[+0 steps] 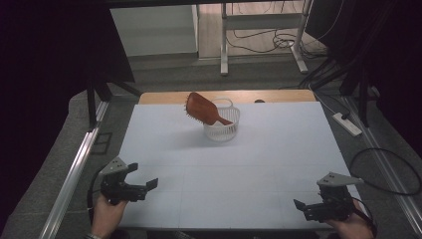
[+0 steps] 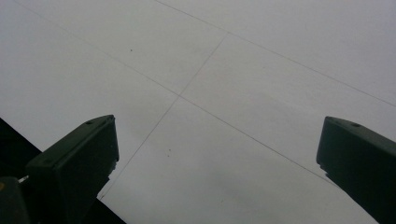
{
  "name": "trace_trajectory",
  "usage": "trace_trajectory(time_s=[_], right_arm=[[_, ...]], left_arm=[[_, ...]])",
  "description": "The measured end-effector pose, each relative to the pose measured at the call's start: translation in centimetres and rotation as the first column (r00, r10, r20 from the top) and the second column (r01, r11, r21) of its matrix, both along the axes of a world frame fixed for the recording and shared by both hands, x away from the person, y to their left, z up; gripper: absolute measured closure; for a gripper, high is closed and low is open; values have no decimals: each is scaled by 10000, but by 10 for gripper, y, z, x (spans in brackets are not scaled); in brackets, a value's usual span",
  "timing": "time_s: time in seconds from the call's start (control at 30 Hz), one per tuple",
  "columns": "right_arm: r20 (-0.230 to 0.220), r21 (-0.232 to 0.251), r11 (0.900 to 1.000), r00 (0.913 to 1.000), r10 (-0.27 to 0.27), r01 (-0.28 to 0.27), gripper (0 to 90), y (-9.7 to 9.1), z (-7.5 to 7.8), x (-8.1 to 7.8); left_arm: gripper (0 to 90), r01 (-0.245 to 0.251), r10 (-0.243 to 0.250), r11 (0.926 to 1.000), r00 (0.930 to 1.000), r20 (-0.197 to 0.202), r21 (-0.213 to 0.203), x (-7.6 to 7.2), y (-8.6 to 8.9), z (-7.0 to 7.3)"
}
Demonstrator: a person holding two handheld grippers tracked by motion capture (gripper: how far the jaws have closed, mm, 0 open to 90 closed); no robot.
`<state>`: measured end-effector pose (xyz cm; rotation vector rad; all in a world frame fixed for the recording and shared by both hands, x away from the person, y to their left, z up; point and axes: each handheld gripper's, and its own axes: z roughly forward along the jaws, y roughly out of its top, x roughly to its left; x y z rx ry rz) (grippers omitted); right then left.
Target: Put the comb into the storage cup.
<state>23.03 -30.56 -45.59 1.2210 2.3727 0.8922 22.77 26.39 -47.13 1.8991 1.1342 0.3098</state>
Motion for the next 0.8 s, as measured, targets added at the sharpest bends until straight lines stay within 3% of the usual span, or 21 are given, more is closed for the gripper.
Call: trace_trajectory(time_s=[0.8], right_arm=[[27,-14,10000,10000,-20,20,0,0,0,0]], left_arm=[[7,-329,337,9988,9992,-206,357,-23,12,-6]])
